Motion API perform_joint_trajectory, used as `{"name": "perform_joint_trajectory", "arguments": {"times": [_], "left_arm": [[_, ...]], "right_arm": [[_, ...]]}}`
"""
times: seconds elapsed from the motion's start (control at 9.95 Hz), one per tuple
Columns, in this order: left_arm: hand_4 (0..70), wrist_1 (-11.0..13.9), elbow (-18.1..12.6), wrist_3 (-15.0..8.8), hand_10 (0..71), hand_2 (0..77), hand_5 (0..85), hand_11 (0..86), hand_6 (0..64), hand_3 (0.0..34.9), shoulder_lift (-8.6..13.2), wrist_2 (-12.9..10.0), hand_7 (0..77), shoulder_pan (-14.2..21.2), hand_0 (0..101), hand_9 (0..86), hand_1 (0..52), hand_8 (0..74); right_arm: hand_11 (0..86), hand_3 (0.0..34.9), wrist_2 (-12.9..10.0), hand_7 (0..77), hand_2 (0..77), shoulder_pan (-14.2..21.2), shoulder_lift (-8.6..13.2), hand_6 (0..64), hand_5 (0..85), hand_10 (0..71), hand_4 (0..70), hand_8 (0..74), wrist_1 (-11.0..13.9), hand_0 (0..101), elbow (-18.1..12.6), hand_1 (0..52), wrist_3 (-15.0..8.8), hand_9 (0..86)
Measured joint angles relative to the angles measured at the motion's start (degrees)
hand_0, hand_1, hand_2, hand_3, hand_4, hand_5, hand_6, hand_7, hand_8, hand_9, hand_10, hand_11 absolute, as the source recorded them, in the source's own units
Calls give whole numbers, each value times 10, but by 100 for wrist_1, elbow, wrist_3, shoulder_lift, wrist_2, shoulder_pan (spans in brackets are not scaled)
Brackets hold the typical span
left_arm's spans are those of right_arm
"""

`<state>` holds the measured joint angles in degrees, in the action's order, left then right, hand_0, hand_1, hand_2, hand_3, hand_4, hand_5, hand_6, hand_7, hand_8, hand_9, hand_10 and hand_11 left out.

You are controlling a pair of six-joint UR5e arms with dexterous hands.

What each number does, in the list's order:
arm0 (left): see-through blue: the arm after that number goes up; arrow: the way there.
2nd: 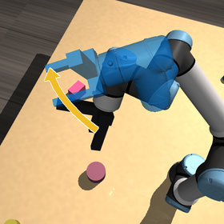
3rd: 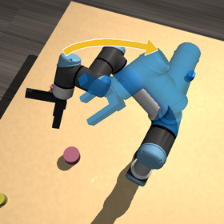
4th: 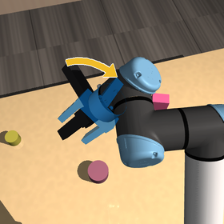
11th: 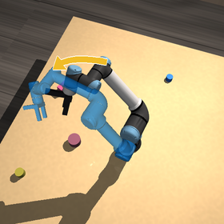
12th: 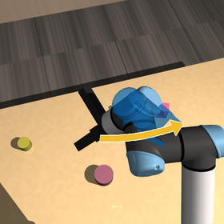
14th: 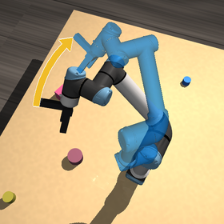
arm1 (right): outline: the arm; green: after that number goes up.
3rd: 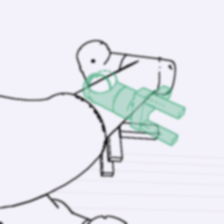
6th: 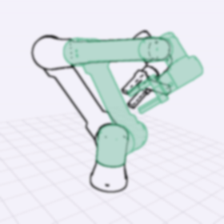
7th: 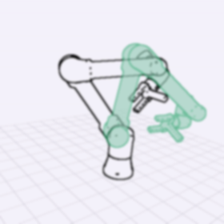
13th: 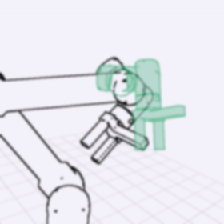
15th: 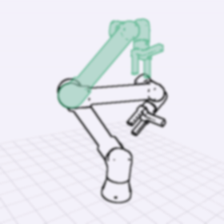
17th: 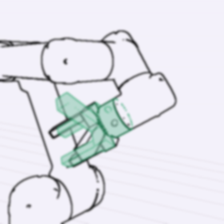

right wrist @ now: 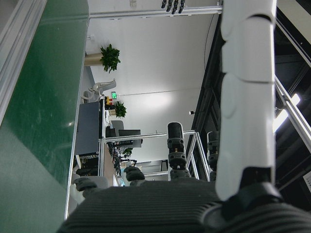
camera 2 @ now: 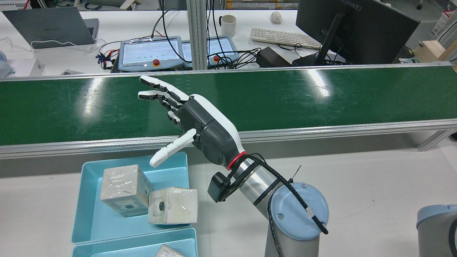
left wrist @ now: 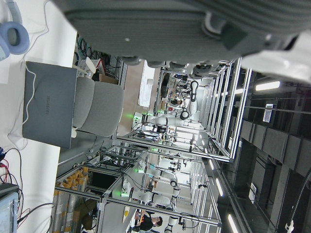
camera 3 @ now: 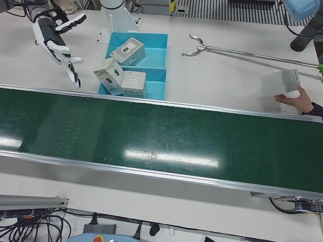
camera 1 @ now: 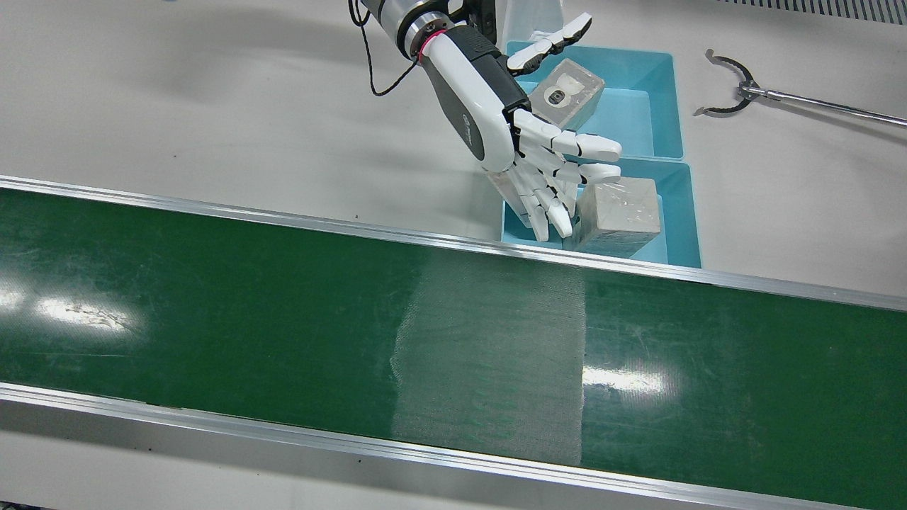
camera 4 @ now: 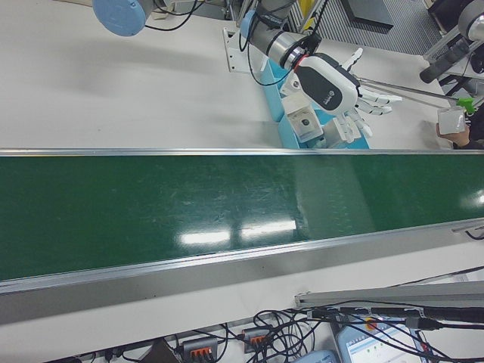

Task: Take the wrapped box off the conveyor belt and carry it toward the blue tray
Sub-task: 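Release the box into the blue tray and raise the right hand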

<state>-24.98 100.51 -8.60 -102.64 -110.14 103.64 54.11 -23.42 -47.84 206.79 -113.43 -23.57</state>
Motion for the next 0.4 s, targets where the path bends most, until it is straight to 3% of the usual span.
{"name": "perform_joint_trajectory", "arguments": {"times": [0.2,0.4], "left_arm": [[0,0,0,0,5,11,11,0,0,0,0,0,5,0,0,0,0,5],[0,0,0,0,5,5,11,5,0,0,0,0,5,0,0,0,0,5]], "right_arm": [[16,299,36,224,22,-261,-280,38,136,0,120,11,4,496,-165,131,103,33],[16,299,55,224,16,-534,-612,38,142,0,120,11,4,496,-365,142,411,33]]}}
